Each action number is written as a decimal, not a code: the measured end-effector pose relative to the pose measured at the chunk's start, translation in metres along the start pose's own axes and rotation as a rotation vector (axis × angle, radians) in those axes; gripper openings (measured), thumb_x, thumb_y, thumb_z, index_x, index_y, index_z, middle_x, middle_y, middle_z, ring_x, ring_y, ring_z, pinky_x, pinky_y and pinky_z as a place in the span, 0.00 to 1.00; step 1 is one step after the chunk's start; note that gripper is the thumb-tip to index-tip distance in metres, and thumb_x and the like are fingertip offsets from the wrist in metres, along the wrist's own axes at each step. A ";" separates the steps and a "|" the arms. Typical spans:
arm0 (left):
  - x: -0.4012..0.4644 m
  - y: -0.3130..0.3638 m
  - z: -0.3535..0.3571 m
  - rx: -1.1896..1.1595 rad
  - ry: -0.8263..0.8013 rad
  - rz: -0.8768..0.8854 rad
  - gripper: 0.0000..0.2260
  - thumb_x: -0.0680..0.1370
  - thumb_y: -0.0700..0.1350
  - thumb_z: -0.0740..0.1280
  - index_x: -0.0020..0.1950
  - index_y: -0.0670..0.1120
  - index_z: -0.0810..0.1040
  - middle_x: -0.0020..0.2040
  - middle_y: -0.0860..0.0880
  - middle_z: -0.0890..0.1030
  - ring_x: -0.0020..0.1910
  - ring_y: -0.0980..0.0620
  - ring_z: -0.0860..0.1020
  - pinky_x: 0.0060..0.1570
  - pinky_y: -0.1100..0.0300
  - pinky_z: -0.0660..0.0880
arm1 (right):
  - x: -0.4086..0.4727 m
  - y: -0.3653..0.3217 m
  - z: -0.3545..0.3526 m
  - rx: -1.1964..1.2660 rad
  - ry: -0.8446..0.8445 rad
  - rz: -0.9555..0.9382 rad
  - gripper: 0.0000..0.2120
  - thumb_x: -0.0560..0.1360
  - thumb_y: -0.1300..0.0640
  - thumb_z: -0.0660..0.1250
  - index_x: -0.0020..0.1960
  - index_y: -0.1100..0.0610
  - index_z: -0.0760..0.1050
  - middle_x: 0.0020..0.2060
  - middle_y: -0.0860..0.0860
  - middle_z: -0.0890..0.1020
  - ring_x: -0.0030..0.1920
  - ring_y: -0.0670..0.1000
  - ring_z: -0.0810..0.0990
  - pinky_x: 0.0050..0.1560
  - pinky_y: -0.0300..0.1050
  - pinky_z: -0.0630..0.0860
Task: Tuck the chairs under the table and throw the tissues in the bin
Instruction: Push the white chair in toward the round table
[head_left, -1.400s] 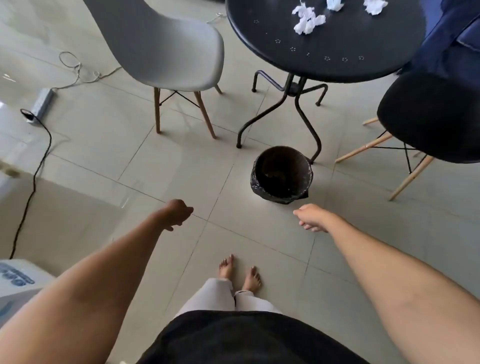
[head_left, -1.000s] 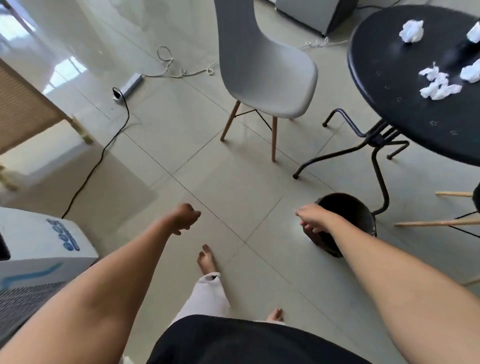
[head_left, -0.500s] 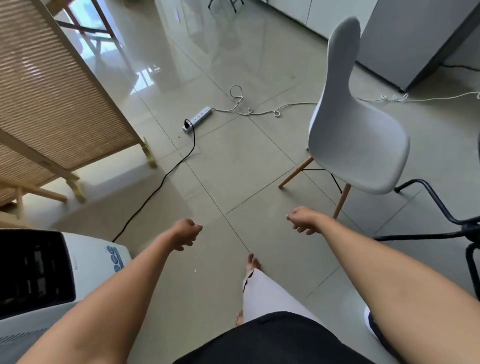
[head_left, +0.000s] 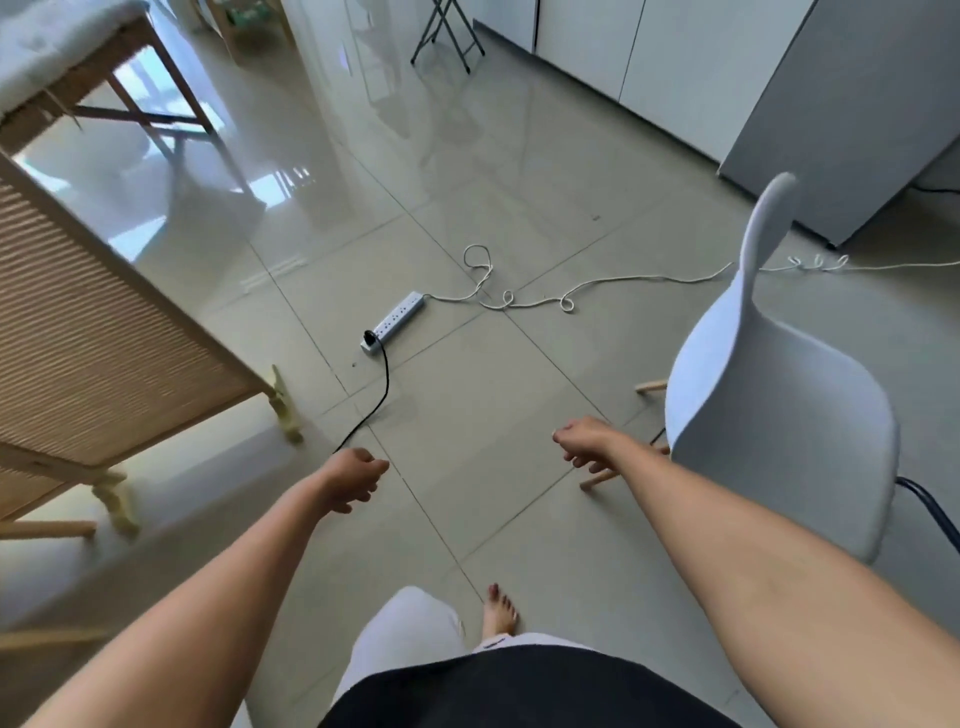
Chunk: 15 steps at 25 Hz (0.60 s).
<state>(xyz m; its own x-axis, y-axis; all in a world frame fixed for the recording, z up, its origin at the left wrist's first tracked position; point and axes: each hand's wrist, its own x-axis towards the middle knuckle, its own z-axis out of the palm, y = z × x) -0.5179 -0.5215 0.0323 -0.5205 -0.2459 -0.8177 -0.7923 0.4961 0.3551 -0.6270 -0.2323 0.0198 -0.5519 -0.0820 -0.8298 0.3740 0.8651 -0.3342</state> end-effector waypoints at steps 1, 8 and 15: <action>0.014 0.015 -0.013 0.004 -0.009 -0.002 0.15 0.80 0.50 0.58 0.59 0.41 0.73 0.49 0.44 0.77 0.46 0.46 0.75 0.45 0.56 0.71 | 0.011 -0.015 -0.012 0.000 -0.002 0.012 0.18 0.78 0.53 0.53 0.62 0.61 0.72 0.48 0.55 0.76 0.44 0.53 0.74 0.46 0.44 0.69; 0.140 0.131 -0.112 0.176 -0.117 0.033 0.08 0.80 0.48 0.59 0.50 0.44 0.69 0.43 0.46 0.75 0.34 0.51 0.71 0.35 0.63 0.65 | 0.102 -0.096 -0.101 0.132 0.110 0.056 0.15 0.77 0.54 0.53 0.57 0.59 0.73 0.45 0.56 0.76 0.40 0.54 0.72 0.36 0.39 0.65; 0.250 0.307 -0.192 0.504 -0.090 0.174 0.13 0.81 0.45 0.58 0.37 0.43 0.69 0.34 0.48 0.73 0.30 0.51 0.71 0.34 0.61 0.66 | 0.145 -0.126 -0.161 0.546 0.225 0.244 0.10 0.78 0.53 0.54 0.55 0.53 0.71 0.44 0.53 0.75 0.41 0.52 0.73 0.44 0.43 0.68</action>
<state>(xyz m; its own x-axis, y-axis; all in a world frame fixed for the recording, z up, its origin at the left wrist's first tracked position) -0.9522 -0.5906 0.0232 -0.5831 -0.0631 -0.8099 -0.4347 0.8665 0.2454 -0.8742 -0.2738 0.0133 -0.5236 0.2423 -0.8167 0.8019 0.4640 -0.3765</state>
